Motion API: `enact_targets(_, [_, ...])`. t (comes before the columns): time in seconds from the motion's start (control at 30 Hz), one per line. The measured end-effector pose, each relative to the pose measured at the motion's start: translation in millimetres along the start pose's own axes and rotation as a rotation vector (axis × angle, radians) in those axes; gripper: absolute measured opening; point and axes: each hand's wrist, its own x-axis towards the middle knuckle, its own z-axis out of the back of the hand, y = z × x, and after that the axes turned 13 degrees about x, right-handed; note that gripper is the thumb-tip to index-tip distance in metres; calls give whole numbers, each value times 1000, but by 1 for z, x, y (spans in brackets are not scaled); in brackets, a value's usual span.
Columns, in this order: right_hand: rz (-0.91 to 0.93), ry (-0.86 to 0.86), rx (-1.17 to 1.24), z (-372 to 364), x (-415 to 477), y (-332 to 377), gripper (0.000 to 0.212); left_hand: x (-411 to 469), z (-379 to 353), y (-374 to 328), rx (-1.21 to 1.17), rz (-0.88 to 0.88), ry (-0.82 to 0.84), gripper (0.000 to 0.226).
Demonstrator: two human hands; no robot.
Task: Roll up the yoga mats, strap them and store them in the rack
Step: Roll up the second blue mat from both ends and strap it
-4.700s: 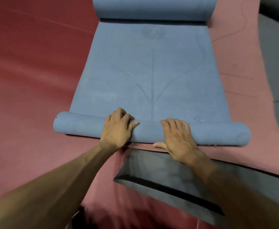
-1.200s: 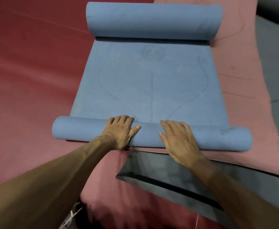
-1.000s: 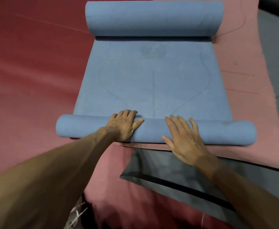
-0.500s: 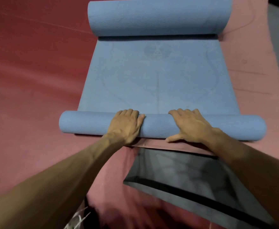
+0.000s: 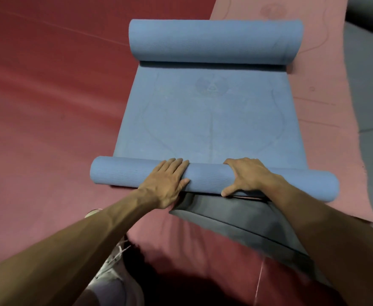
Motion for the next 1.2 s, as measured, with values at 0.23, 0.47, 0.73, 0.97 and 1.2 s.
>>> enact_targets(0.23, [-38, 106, 81, -13, -33, 6, 77, -30, -6, -26, -108, 51, 34, 91])
enact_targets(0.47, [-46, 93, 89, -42, -35, -6, 89, -30, -31, -37, -134, 68, 22, 87])
enact_targets(0.73, [163, -159, -75, -55, -42, -23, 88, -7, -26, -26, -122, 50, -33, 100])
enact_targets(0.97, [204, -620, -122, -92, -57, -16, 64, 18, -21, -14, -166, 58, -1, 97])
enact_targets(1.2, [132, -556, -113, -74, -40, -20, 64, 51, -15, -2, -210, 84, 30, 57])
